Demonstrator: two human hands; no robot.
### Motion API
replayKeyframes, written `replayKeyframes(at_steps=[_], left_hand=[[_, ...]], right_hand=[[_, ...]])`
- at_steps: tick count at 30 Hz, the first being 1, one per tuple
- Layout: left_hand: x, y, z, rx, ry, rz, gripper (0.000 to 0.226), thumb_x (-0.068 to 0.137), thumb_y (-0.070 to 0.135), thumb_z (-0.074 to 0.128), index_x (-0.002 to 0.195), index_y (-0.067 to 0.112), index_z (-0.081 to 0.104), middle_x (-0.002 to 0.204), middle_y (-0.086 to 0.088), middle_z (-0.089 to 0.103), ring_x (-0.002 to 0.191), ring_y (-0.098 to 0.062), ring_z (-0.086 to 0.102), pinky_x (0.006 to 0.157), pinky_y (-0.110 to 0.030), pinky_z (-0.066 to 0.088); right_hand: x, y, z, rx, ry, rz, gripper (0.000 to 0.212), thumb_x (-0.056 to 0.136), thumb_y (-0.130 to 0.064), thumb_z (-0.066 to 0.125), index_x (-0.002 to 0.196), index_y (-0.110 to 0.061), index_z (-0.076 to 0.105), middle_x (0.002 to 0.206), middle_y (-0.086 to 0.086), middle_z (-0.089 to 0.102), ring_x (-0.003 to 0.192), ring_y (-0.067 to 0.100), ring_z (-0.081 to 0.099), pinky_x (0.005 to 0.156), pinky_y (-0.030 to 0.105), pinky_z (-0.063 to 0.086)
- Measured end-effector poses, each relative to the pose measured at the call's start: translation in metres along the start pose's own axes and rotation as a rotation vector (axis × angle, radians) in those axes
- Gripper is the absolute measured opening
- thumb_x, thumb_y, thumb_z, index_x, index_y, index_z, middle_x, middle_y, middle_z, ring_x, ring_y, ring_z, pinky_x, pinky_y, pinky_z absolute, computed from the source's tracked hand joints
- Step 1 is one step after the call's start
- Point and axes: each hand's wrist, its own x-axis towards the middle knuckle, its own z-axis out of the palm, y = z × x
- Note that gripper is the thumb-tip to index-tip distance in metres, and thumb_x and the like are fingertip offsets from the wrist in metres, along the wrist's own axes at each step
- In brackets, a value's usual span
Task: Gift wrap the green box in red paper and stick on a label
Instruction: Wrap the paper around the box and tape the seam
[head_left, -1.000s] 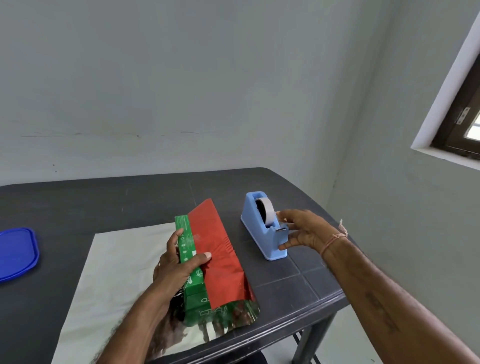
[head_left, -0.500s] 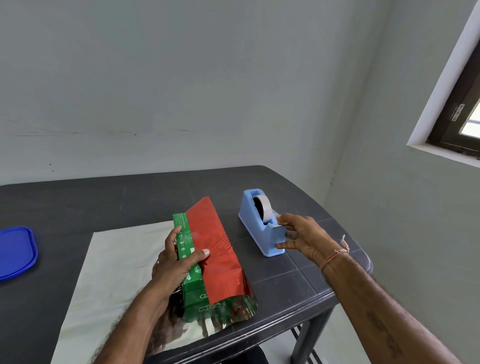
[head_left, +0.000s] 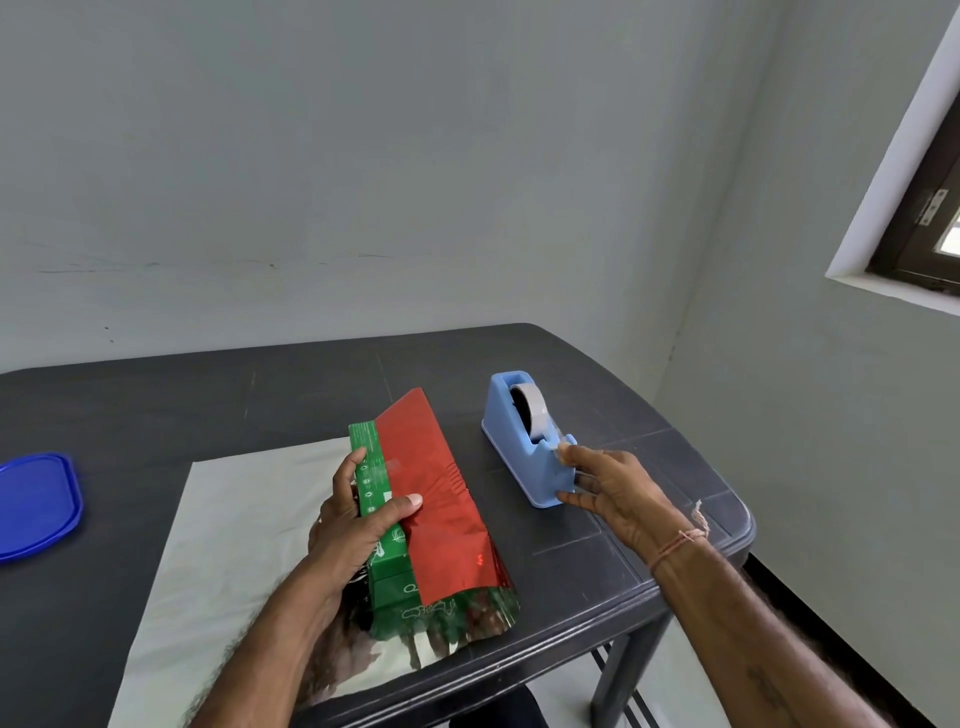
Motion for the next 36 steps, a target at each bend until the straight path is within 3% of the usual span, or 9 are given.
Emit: replayKeyframes(at_steps=[6, 9, 13, 16, 21, 25, 28, 32, 36], left_hand=[[0.001, -0.002, -0.001, 0.007, -0.005, 0.004, 0.117, 0.036, 0.079, 0.069, 0.143, 0.06, 0.026, 0.128, 0.009, 0.039, 0.12, -0.021, 0.043, 0.114, -0.046, 0.036], [0.004, -0.004, -0.001, -0.002, -0.008, 0.006, 0.107, 0.037, 0.079, 0.071, 0.134, 0.067, 0.027, 0.128, 0.008, 0.041, 0.124, -0.023, 0.046, 0.115, -0.048, 0.037], [0.006, -0.008, -0.001, -0.021, -0.004, 0.001, 0.089, 0.039, 0.079, 0.076, 0.115, 0.081, 0.028, 0.131, 0.008, 0.042, 0.129, -0.025, 0.048, 0.115, -0.05, 0.038], [0.008, -0.01, -0.002, -0.017, 0.006, -0.006, 0.086, 0.04, 0.08, 0.078, 0.11, 0.085, 0.027, 0.136, 0.005, 0.043, 0.131, -0.027, 0.049, 0.114, -0.052, 0.039], [0.011, -0.014, -0.001, -0.023, 0.006, -0.009, 0.093, 0.041, 0.08, 0.08, 0.118, 0.084, 0.028, 0.139, 0.004, 0.039, 0.134, -0.028, 0.045, 0.115, -0.054, 0.039], [0.013, -0.017, -0.002, -0.037, 0.008, -0.006, 0.097, 0.035, 0.085, 0.082, 0.117, 0.084, 0.03, 0.144, 0.004, 0.043, 0.133, -0.028, 0.048, 0.114, -0.054, 0.04], [0.015, -0.02, -0.001, -0.045, 0.014, -0.002, 0.103, 0.03, 0.087, 0.082, 0.119, 0.083, 0.031, 0.144, 0.003, 0.043, 0.132, -0.028, 0.049, 0.113, -0.054, 0.041], [0.014, -0.019, 0.0, -0.04, 0.011, -0.002, 0.1, 0.034, 0.086, 0.083, 0.118, 0.084, 0.029, 0.145, 0.002, 0.043, 0.132, -0.028, 0.049, 0.113, -0.054, 0.041], [0.011, -0.016, 0.0, -0.031, 0.005, -0.003, 0.095, 0.035, 0.086, 0.082, 0.113, 0.087, 0.027, 0.144, 0.002, 0.043, 0.133, -0.03, 0.048, 0.114, -0.055, 0.04]], right_hand=[[-0.008, 0.02, -0.004, 0.092, 0.012, -0.066, 0.031, 0.088, -0.025, 0.077, 0.101, 0.003, 0.07, 0.101, 0.013, 0.074, 0.095, 0.022, 0.073, 0.083, 0.037, 0.064], [-0.007, 0.028, -0.005, 0.153, 0.027, -0.066, 0.036, 0.088, -0.026, 0.077, 0.105, 0.004, 0.07, 0.103, 0.013, 0.075, 0.098, 0.021, 0.071, 0.087, 0.037, 0.063], [-0.004, 0.037, -0.003, 0.197, 0.03, -0.082, 0.025, 0.089, -0.025, 0.076, 0.098, -0.001, 0.072, 0.104, 0.013, 0.077, 0.1, 0.022, 0.071, 0.093, 0.04, 0.06], [-0.003, 0.042, -0.003, 0.202, 0.022, -0.084, 0.021, 0.091, -0.025, 0.075, 0.096, -0.005, 0.074, 0.109, 0.014, 0.077, 0.103, 0.024, 0.072, 0.085, 0.035, 0.062], [0.002, 0.043, -0.001, 0.107, 0.075, -0.134, 0.03, 0.09, -0.029, 0.075, 0.1, -0.001, 0.074, 0.106, 0.014, 0.077, 0.102, 0.027, 0.074, 0.08, 0.034, 0.065], [0.008, 0.046, 0.005, 0.074, 0.141, -0.163, 0.022, 0.089, -0.025, 0.077, 0.09, -0.003, 0.073, 0.103, 0.018, 0.076, 0.103, 0.031, 0.073, 0.089, 0.044, 0.062], [0.01, 0.047, 0.005, 0.069, 0.156, -0.149, 0.019, 0.089, -0.021, 0.079, 0.088, -0.003, 0.073, 0.103, 0.019, 0.075, 0.102, 0.029, 0.073, 0.09, 0.045, 0.062], [0.011, 0.056, 0.003, -0.06, 0.22, -0.198, 0.012, 0.087, -0.014, 0.08, 0.079, -0.006, 0.076, 0.095, 0.011, 0.079, 0.094, 0.03, 0.075, 0.091, 0.048, 0.061], [0.002, 0.056, -0.006, -0.072, 0.173, -0.151, 0.01, 0.091, -0.012, 0.077, 0.085, -0.003, 0.077, 0.103, 0.006, 0.079, 0.099, 0.03, 0.074, 0.092, 0.044, 0.061]])
